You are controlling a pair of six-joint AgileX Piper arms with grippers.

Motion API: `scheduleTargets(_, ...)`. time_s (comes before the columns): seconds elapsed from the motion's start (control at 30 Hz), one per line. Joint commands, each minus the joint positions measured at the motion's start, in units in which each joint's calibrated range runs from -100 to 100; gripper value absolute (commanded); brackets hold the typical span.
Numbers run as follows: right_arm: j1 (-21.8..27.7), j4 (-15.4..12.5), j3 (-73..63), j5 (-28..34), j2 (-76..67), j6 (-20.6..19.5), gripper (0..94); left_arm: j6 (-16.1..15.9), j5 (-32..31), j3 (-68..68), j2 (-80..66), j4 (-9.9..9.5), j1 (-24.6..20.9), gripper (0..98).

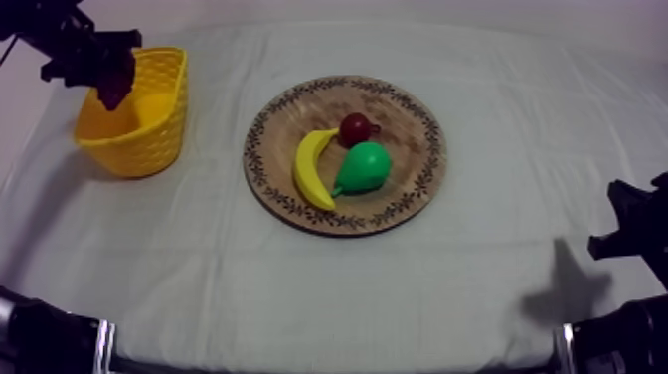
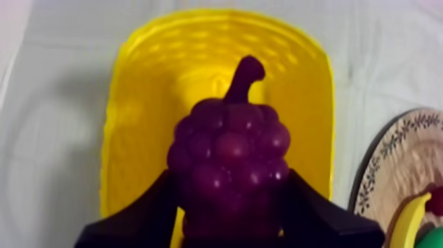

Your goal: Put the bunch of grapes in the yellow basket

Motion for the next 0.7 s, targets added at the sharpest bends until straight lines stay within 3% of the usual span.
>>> scheduleTargets(0.0,0.0,0.0,0.0,0.0,0.0,0.0,0.3,-0.2,0.0,-4.0,4.6,0.09,0.0,18.7)
scheduleTargets(0.33,0.0,0.0,0.0,0.0,0.0,0.0,0.3,-1.4,-2.8,-9.6,18.8,1.65,-1.5,18.3)
scheduleTargets(0.67,0.0,0.0,0.0,0.0,0.0,0.0,0.3,-1.7,-5.3,-8.7,23.2,2.14,-1.9,18.1)
